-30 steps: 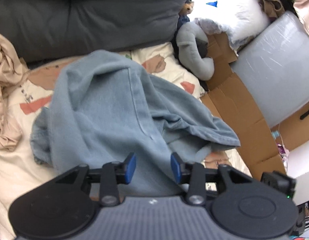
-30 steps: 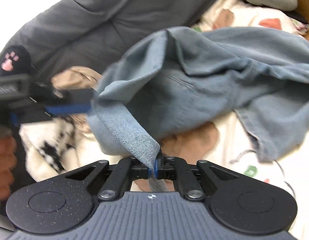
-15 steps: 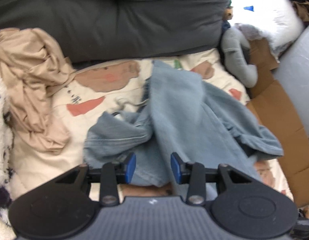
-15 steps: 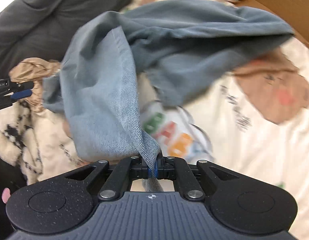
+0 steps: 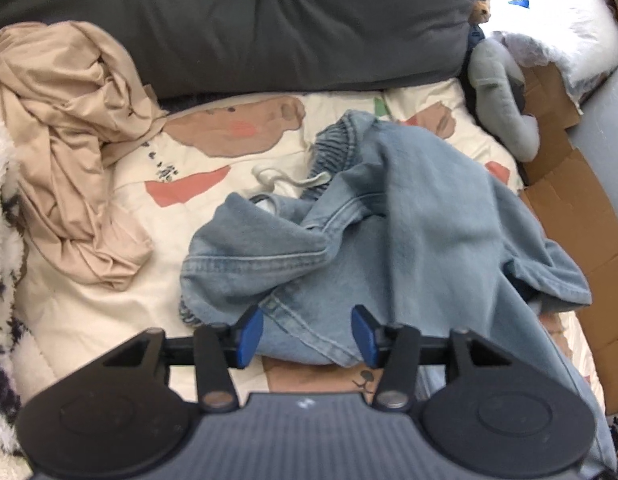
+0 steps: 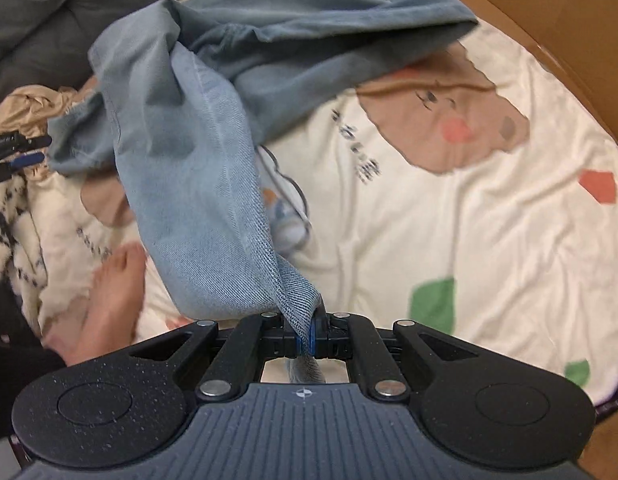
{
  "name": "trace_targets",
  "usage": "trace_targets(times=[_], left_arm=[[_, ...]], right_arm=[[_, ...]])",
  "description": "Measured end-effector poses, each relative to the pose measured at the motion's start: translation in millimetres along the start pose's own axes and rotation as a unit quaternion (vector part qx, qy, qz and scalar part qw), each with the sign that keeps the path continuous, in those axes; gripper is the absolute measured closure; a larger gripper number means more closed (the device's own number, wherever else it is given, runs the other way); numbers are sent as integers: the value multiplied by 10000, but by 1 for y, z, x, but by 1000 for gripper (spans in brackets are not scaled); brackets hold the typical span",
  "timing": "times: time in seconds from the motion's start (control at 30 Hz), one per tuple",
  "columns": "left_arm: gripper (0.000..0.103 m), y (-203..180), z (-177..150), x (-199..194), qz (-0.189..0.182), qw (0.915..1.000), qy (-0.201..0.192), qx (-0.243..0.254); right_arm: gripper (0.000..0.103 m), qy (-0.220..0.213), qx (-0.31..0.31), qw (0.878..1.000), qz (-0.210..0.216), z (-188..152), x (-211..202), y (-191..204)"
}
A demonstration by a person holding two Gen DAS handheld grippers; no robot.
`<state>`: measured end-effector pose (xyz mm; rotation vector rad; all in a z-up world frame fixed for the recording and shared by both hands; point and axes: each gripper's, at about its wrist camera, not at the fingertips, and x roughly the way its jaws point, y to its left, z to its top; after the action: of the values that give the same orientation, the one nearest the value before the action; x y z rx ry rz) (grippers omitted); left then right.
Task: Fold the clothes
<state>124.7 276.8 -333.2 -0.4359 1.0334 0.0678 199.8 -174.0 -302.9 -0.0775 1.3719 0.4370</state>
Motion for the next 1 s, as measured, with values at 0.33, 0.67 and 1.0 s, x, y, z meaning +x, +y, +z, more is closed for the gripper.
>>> trace_targets(times=[0.33,0.67,1.0], left_arm=[[46,22,-2,6,335,9992,-30,-204],[41,30,3,5,534,9982,-103,-263],[41,35,2,6,594,9977,-83,-331]], right_arm=[[102,639,69,9960,-619,-33,-28,-60],[102,915,25,9879,-1251,-49,-45,-119],[102,1135,-332,9760,-1830,-48,-33,-170]])
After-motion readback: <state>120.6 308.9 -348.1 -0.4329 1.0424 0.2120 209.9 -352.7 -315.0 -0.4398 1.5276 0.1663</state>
